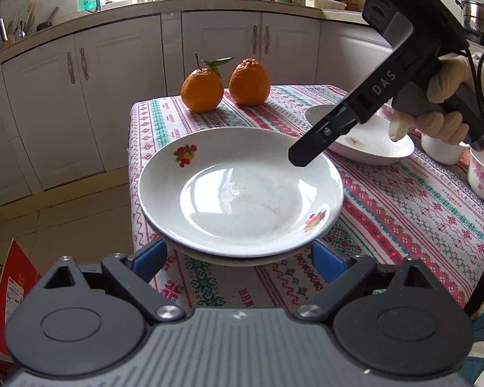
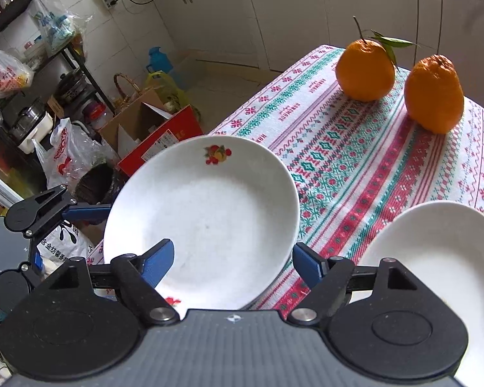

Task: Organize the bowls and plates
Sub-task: 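Lower the held plate onto the other white plate with the right gripper, then open the right gripper and pull it away from the plate stack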

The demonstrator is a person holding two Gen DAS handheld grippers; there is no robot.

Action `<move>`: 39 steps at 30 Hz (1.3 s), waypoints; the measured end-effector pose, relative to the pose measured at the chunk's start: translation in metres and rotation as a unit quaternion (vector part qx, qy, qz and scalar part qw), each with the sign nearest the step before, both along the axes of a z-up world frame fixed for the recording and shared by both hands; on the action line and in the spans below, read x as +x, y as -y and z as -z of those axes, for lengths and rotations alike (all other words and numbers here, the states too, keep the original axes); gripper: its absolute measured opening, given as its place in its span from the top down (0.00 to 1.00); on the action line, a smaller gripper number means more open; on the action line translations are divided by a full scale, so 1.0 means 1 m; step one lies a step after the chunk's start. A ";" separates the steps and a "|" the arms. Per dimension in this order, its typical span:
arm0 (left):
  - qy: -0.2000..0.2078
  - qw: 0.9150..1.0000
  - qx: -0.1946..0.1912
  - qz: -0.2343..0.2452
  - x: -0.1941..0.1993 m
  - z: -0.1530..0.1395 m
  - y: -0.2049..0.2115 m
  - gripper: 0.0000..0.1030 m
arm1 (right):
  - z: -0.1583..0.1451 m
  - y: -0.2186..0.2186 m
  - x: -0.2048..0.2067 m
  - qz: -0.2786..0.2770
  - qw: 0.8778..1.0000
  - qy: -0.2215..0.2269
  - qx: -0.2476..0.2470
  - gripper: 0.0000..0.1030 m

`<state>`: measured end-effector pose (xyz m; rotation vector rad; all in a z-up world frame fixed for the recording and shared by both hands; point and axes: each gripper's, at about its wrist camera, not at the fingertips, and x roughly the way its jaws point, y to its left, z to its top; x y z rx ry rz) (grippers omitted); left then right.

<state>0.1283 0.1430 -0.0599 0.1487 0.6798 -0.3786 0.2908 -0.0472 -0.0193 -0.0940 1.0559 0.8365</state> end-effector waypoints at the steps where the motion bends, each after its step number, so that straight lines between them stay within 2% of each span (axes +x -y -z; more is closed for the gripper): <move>1: 0.001 1.000 0.000 0.001 0.000 0.000 0.001 0.07 | -0.001 0.001 -0.001 0.002 1.000 0.003 -0.001 0.17; 5: 0.004 1.000 -0.005 0.002 -0.004 -0.002 0.003 0.07 | -0.009 0.006 -0.013 0.012 1.000 0.027 0.000 0.05; 11: 0.015 1.000 -0.011 -0.012 -0.015 -0.009 0.008 0.07 | -0.021 0.016 -0.044 0.055 0.994 0.091 -0.019 0.01; 15: 0.030 0.999 -0.018 -0.015 -0.025 -0.016 0.013 0.03 | -0.026 0.026 -0.072 0.099 0.985 0.137 -0.037 0.00; 20: 0.040 0.999 -0.019 -0.008 -0.034 -0.023 0.022 0.03 | -0.020 0.042 -0.108 0.146 0.967 0.190 -0.086 0.00; 26: 0.047 0.999 -0.014 0.003 -0.041 -0.029 0.035 0.03 | 0.003 0.071 -0.130 0.218 0.957 0.166 -0.095 0.00; 33: 0.050 0.999 -0.009 0.019 -0.043 -0.035 0.057 0.03 | 0.033 0.100 -0.139 0.281 0.939 0.142 -0.136 0.00; 39: 0.044 0.999 -0.004 0.028 -0.037 -0.038 0.073 0.02 | 0.042 0.109 -0.138 0.288 0.938 0.138 -0.133 0.00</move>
